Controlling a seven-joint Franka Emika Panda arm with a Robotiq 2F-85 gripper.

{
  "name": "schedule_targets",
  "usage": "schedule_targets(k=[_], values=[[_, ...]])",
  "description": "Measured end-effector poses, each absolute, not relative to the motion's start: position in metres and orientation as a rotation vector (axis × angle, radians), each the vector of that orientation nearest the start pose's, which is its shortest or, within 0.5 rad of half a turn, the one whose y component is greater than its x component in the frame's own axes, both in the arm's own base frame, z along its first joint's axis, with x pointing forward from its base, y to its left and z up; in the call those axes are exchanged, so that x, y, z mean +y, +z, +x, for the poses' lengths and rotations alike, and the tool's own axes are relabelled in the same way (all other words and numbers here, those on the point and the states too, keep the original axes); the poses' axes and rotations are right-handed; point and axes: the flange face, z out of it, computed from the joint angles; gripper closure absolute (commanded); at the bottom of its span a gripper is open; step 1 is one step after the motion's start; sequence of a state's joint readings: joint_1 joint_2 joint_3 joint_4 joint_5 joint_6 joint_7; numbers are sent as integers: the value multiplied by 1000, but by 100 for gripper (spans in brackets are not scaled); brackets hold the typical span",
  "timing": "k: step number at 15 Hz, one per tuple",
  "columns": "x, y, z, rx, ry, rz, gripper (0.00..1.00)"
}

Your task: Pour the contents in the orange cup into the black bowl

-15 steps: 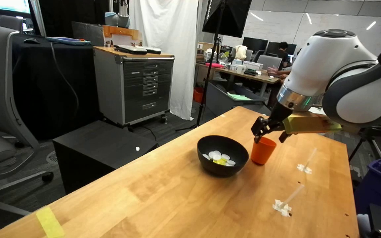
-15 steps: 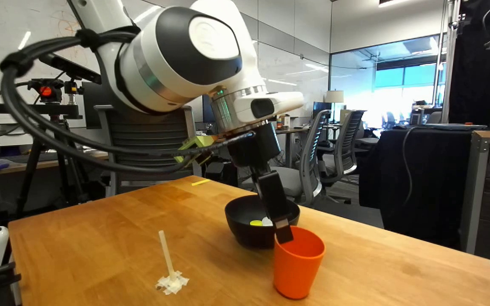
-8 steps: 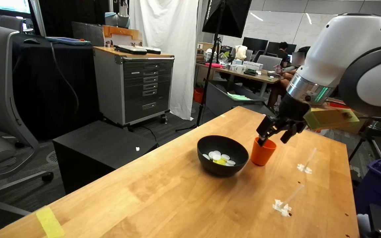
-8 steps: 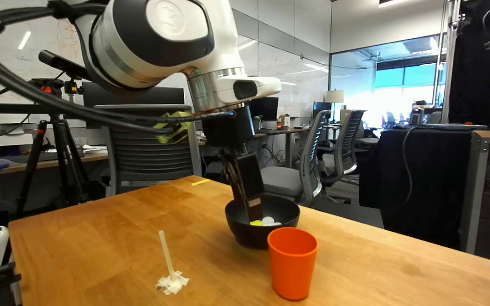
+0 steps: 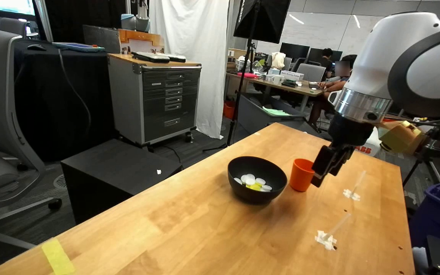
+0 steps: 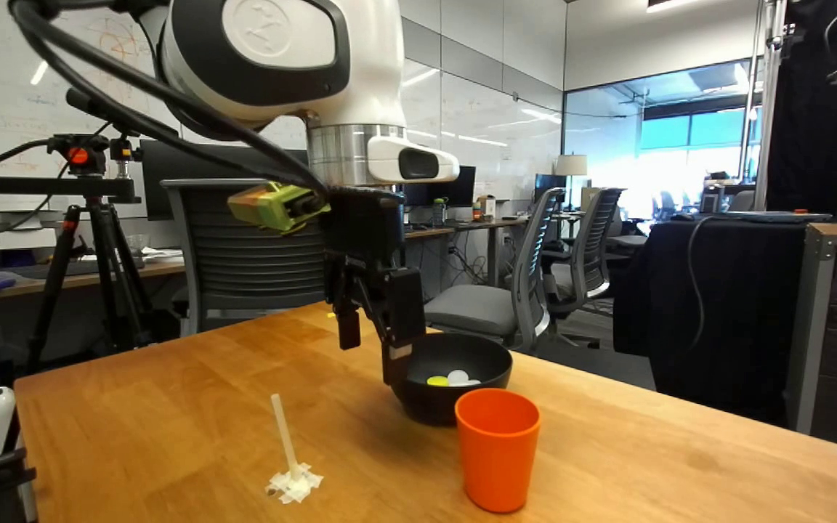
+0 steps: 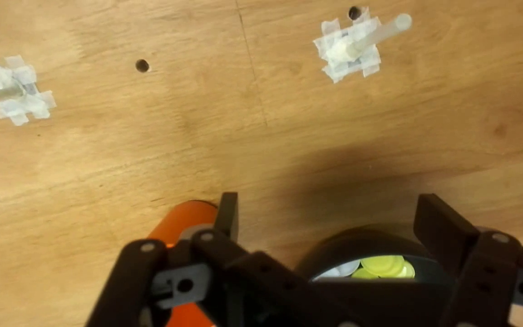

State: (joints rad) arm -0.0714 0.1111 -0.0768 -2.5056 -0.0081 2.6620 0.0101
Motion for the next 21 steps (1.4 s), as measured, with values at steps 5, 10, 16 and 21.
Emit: schedule_targets(k=[5, 10, 16, 21], values=[[-87, 243, 462, 126, -11, -3153, 0], [-89, 243, 461, 95, 5, -3158, 0], [-89, 242, 460, 82, 20, -3157, 0], [-89, 242, 460, 80, 20, -3157, 0]])
